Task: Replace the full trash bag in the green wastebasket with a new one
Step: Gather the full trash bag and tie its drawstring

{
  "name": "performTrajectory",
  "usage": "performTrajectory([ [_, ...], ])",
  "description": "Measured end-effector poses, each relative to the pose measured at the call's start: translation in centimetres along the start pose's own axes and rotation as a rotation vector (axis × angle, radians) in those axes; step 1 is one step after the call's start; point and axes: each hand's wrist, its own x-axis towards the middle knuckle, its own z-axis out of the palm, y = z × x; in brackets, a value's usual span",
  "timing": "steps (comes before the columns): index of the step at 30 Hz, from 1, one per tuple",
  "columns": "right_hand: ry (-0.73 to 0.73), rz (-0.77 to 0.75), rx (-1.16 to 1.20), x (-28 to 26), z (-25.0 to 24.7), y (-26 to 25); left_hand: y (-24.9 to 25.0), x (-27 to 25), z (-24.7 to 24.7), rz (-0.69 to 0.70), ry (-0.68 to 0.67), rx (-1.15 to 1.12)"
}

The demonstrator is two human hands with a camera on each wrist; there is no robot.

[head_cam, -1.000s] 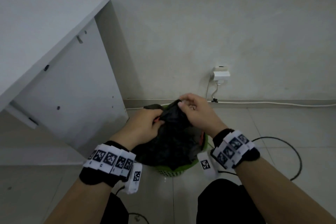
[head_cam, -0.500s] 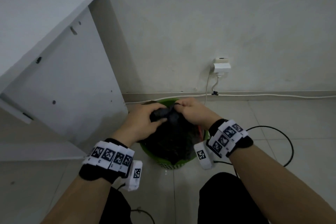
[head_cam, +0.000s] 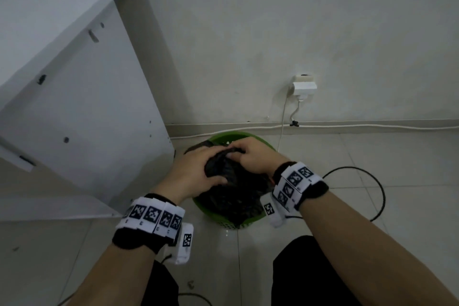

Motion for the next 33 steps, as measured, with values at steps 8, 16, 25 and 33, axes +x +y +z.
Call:
performTrajectory([
  [8,0.17,-0.279,-0.592,-2.7,3.0,1.4,-2.8,0.9,2.3,-0.415,0.07,-0.458],
  [16,-0.135,0.126,-0.239,1.1,3.0,1.4,-2.0,-1.1,2.2,-0.236,0.138,-0.079],
  [25,0.032,0.463,-0.129,1.8,4.4,2.2,0.5,-0.4,4.1,-0.374,0.062,0.113],
  [33,0.024,0.567,-0.104,1.9,3.8,2.8,0.3,-1.1,1.8,-0.456,-0.002,0.196],
])
